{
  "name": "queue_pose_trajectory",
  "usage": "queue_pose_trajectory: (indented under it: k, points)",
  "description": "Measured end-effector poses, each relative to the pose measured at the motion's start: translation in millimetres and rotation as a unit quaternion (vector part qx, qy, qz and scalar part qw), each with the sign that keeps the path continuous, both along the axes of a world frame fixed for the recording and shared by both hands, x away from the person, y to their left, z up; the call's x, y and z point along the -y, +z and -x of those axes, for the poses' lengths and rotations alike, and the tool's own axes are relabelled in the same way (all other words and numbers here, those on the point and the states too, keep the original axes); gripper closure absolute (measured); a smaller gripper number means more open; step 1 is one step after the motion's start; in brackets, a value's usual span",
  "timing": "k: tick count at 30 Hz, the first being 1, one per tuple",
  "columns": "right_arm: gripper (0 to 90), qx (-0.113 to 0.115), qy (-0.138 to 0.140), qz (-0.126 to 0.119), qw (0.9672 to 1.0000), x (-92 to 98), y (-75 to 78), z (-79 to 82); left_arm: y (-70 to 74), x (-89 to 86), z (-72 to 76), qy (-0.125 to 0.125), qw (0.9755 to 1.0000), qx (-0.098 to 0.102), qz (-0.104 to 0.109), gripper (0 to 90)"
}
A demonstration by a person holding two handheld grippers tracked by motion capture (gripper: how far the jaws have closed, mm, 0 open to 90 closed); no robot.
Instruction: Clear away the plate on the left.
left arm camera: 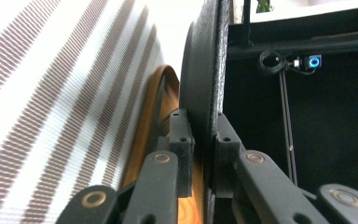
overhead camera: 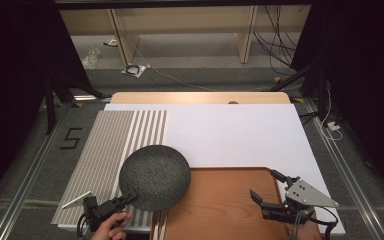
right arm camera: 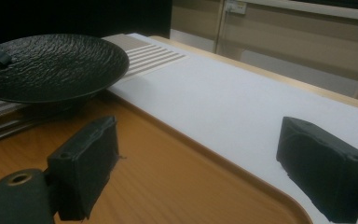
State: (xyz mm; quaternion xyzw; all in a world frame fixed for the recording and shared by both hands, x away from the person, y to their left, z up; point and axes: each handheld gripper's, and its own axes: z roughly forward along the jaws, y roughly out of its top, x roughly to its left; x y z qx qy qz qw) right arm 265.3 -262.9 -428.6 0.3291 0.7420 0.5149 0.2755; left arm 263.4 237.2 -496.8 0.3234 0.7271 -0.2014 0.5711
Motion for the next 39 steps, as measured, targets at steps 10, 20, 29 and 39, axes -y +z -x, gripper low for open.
queue_pose_trajectory:
  k: [10,20,29,39]
  points:
    - [13.7,-0.001,0.0,0.0,1.0,-0.1,-0.2,-0.1,2.9,19.5,-6.5,-0.039,0.9992,0.002,-0.009,82.4]
    - [13.7,0.001,0.0,-0.002,1.0,0.2,-0.3,-0.4,3.3,37.3,-11.3,-0.069,0.9976,0.002,-0.013,82.4]
    - [13.7,0.0,-0.001,-0.004,1.0,0.5,-0.1,-0.5,2.7,48.8,-13.9,-0.096,0.9952,0.0,-0.019,82.4]
    - [13.7,-0.001,0.0,-0.005,1.0,0.6,-0.3,-0.7,2.1,60.8,-17.5,-0.122,0.9921,0.002,-0.03,82.3]
